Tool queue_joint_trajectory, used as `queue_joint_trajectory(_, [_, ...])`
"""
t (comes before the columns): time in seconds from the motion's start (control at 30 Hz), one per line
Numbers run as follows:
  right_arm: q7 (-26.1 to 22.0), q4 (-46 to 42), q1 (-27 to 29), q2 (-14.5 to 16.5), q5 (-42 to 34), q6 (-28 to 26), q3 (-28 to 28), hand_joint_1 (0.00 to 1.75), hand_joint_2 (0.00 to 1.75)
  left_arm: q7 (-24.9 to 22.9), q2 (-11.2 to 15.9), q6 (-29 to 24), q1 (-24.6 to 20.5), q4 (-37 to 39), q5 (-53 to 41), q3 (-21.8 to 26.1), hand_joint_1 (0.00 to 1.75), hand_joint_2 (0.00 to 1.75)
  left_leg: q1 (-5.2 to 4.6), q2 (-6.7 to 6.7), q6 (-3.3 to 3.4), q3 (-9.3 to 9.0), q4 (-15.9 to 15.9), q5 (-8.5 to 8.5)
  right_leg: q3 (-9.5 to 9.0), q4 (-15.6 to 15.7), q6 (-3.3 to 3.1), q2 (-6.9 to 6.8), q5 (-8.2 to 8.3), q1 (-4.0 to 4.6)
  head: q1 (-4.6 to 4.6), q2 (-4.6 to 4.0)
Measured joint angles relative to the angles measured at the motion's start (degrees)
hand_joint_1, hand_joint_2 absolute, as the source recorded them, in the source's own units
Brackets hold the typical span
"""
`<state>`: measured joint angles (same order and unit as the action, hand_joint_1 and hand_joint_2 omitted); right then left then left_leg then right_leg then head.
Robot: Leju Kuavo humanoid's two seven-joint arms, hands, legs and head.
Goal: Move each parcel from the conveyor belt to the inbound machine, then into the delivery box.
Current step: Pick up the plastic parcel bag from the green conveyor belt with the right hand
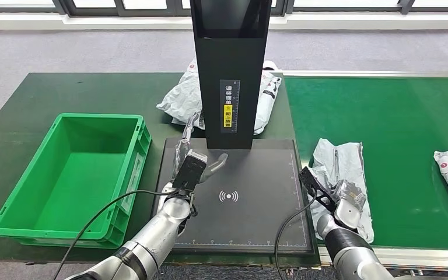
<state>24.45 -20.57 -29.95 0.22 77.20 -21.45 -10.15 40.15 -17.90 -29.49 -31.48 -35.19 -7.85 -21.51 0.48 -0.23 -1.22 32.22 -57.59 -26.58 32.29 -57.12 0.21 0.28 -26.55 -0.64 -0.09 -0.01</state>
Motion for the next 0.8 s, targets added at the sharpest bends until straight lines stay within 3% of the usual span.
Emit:
queue_joint_trajectory(0.13, [-2.41,0.01,0.65,0.02,-1.10,-2.33,-0.86,1.75,1.75,0.00,0.04,-0.04,0.01,-0.04,-0.03,0.00,0.00,1.75,0.00,-0.05,0.03,0.02,0.00,0.02,-0.05,0.00,0.00,-0.05,0.00,-0.01,0.00,0.01])
queue_joint_trajectory(0.23, [-7.54,-0.10,1.81,0.38,-2.76,-8.91,-1.25,1.75,1.75,0.00,0.22,-0.61,0.17,-0.43,-0.32,0.14,0.00,1.75,0.00,-0.08,0.04,0.10,0.00,0.03,-0.02,-0.02,0.00,-0.08,0.00,-0.01,0.01,0.01])
queue_joint_trajectory(0.37, [-22.93,-5.84,4.59,2.71,-7.61,-17.72,-2.80,1.75,1.75,0.00,0.64,-1.78,0.80,-1.62,-1.61,1.19,0.00,1.75,0.00,-0.08,0.04,0.23,0.01,0.03,0.14,-0.08,0.00,-0.08,0.00,0.01,0.01,0.00])
queue_joint_trajectory(0.57, [-45.23,-25.20,9.48,9.87,-17.25,-18.81,-5.66,1.75,1.75,0.00,1.02,-3.23,1.67,-3.22,-2.94,3.25,0.00,1.75,0.00,-0.13,-0.01,0.30,0.03,0.05,0.27,-0.14,-0.07,-0.13,-0.06,0.04,0.00,-0.01])
queue_joint_trajectory(0.67, [-48.05,-34.34,12.18,12.80,-20.20,-18.82,-4.90,1.75,1.75,0.00,1.05,-3.16,1.90,-3.87,-2.42,4.44,0.00,1.75,0.02,-0.13,-0.01,0.33,0.04,0.06,0.28,-0.16,-0.08,-0.14,-0.08,0.04,0.00,0.00])
queue_joint_trajectory(0.8, [-45.26,-44.08,15.61,15.50,-18.01,-18.78,-0.38,1.75,1.75,0.00,1.06,-2.45,1.90,-4.24,-2.09,5.95,0.00,1.75,0.03,-0.08,-0.01,0.36,0.04,0.06,0.34,-0.17,-0.08,-0.09,-0.07,0.02,-0.01,0.00])
